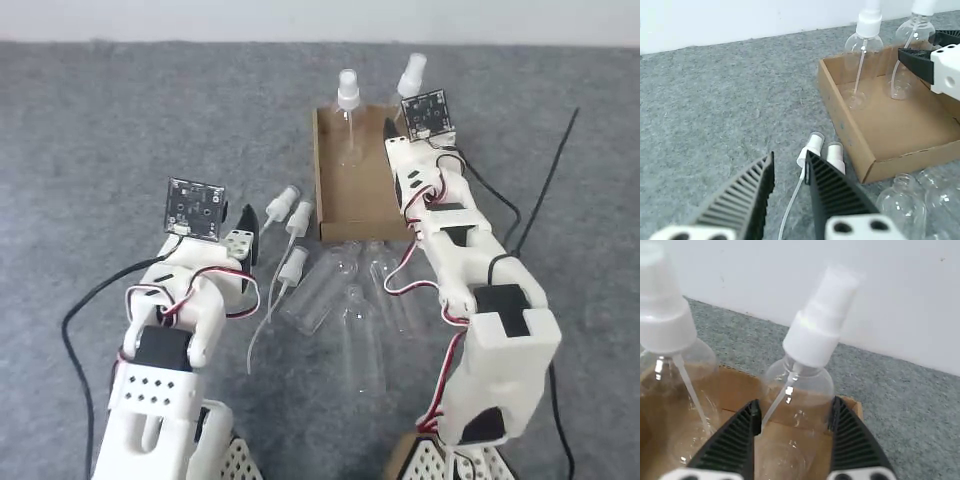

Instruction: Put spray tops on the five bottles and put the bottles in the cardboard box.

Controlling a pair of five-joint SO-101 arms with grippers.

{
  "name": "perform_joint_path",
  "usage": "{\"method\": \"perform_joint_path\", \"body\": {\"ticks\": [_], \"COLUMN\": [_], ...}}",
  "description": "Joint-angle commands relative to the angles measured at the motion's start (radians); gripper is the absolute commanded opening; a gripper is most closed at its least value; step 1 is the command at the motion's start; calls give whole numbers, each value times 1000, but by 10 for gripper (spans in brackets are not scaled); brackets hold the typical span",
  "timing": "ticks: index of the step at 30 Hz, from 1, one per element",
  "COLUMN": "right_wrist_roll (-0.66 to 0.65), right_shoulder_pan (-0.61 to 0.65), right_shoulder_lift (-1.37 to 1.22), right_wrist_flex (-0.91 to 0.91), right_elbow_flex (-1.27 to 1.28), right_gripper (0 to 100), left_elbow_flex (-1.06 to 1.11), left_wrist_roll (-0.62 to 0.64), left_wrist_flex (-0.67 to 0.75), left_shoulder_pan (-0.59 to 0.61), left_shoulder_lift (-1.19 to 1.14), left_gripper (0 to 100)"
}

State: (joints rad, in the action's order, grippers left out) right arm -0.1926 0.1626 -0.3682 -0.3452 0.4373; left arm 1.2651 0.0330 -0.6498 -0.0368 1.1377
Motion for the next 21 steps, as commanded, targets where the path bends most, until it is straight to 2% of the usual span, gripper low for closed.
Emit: {"method": "perform_joint_path", "body": {"ticks": [1,18,21], "right_wrist_roll": [-14,-17,-14], "right_shoulder_pan": [-15,-16,-24], "right_shoulder_lift": [12,12,12], "right_wrist_flex": [-21,-22,-73], "right_elbow_flex": [-60,-32,-8], "right_gripper": [7,7,7], "left_elbow_flex": [-25,-24,-24], "left_wrist_roll": [0,0,0], "left_wrist_flex": [20,20,20], "left_shoulder_pan": [3,3,3], "left_shoulder_lift": [-3,-3,-3], "left_gripper": [90,90,90]}}
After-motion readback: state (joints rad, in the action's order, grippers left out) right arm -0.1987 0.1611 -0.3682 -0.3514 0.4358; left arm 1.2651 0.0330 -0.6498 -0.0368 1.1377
